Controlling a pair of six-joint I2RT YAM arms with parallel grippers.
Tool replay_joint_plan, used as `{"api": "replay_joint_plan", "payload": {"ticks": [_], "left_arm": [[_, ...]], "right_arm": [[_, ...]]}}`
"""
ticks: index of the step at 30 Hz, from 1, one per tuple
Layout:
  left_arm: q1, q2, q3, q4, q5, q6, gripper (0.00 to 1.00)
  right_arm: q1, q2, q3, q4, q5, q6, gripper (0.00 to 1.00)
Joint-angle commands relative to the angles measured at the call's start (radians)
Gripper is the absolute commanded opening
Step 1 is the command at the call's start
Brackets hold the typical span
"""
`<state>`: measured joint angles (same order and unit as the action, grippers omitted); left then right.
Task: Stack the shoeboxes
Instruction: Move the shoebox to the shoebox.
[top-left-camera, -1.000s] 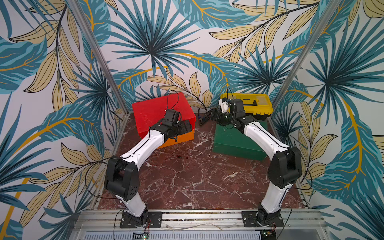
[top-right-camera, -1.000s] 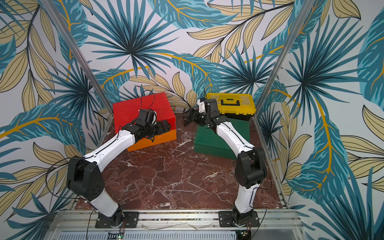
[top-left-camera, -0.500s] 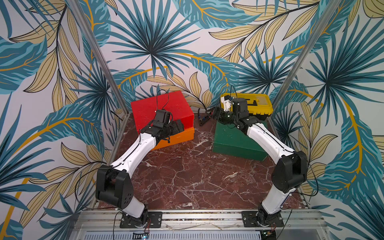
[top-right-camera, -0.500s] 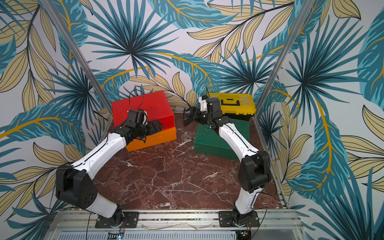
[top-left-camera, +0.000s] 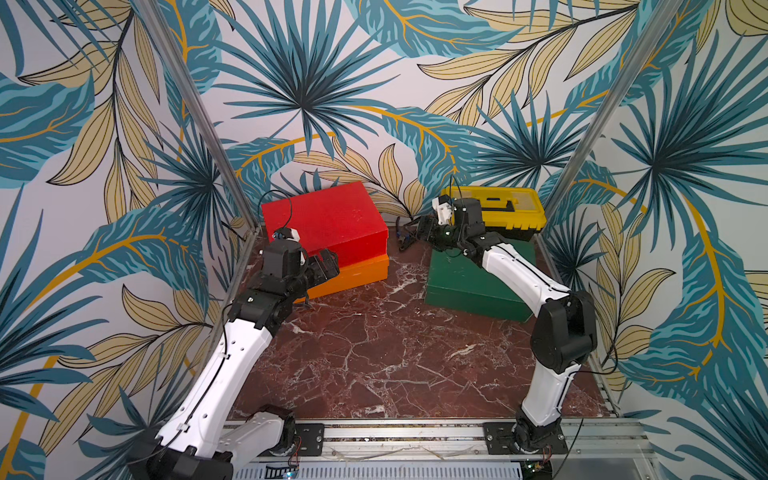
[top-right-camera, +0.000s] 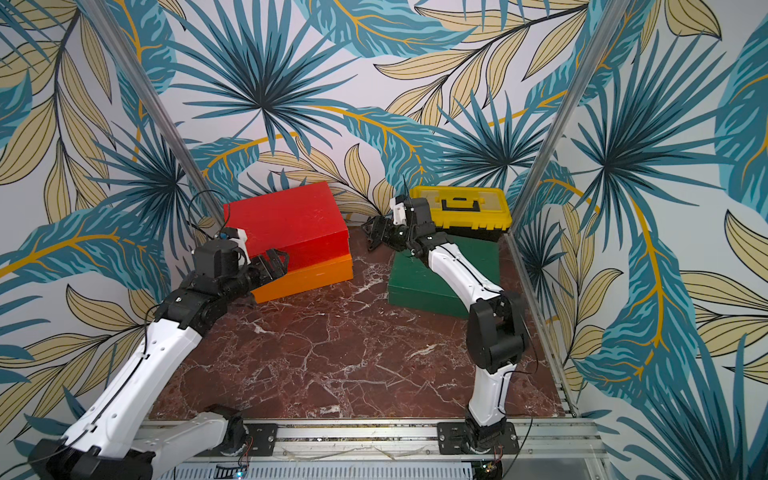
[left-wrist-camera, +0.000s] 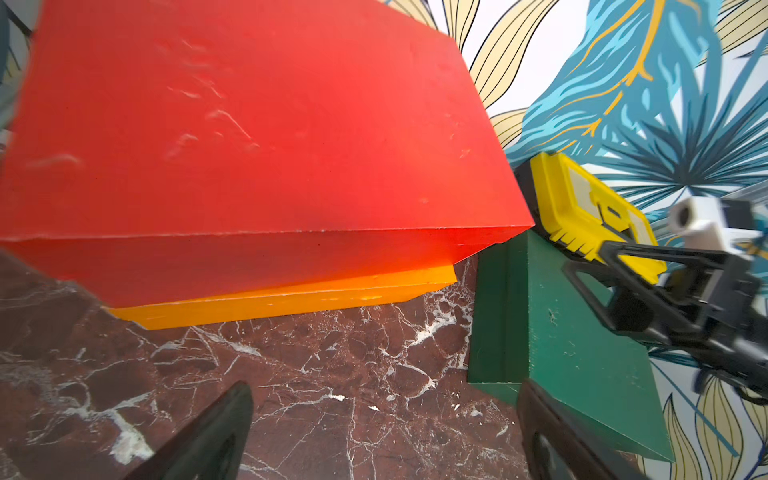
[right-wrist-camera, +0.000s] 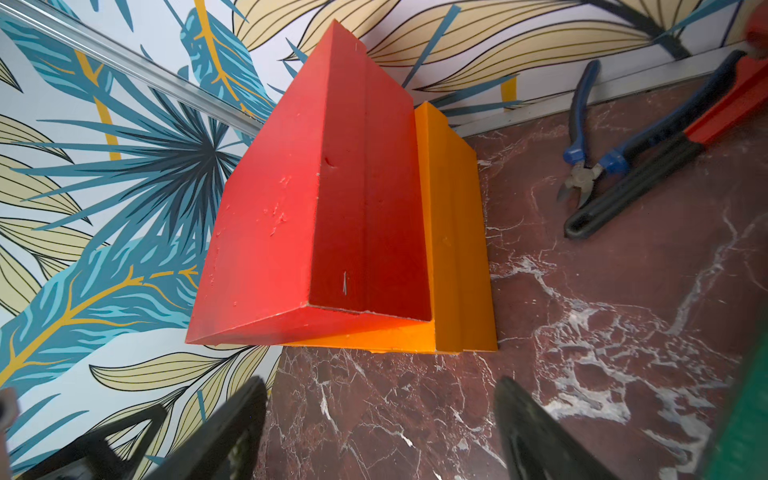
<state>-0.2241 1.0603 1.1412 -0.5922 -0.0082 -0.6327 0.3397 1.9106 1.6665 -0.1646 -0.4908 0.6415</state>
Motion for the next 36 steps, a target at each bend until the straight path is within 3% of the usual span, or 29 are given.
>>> {"api": "replay_joint_plan", "payload": {"ticks": [1, 8, 13, 20, 28, 36], "left_arm": [[0.052, -0.045, -0.009, -0.086, -0.066, 0.008, 1.00], [0.300, -0.113, -0.002, -0.113, 0.011, -0.013, 1.00], [0.422, 0.003, 0.009, -0.052, 0.149, -0.032, 1.00], [0.440, 0.185, 0.063, 0.020, 0.260, -0.022, 1.00], [0.451, 0.241, 0.068, 0.065, 0.306, -0.008, 1.00], [0.452, 0.254, 0.059, 0.065, 0.328, 0.005, 1.00]], "right_arm": [[0.026, 0.057, 0.082, 0.003, -0.028, -0.003, 0.87], [0.069, 0.208, 0.309, -0.116, -0.039, -0.034, 0.87], [0.094, 0.284, 0.419, -0.180, -0.016, -0.051, 0.87], [0.117, 0.342, 0.481, -0.213, -0.007, -0.061, 0.87], [0.130, 0.353, 0.501, -0.228, -0.004, -0.067, 0.86], [0.157, 0.305, 0.440, -0.229, 0.029, -0.080, 0.78]]}}
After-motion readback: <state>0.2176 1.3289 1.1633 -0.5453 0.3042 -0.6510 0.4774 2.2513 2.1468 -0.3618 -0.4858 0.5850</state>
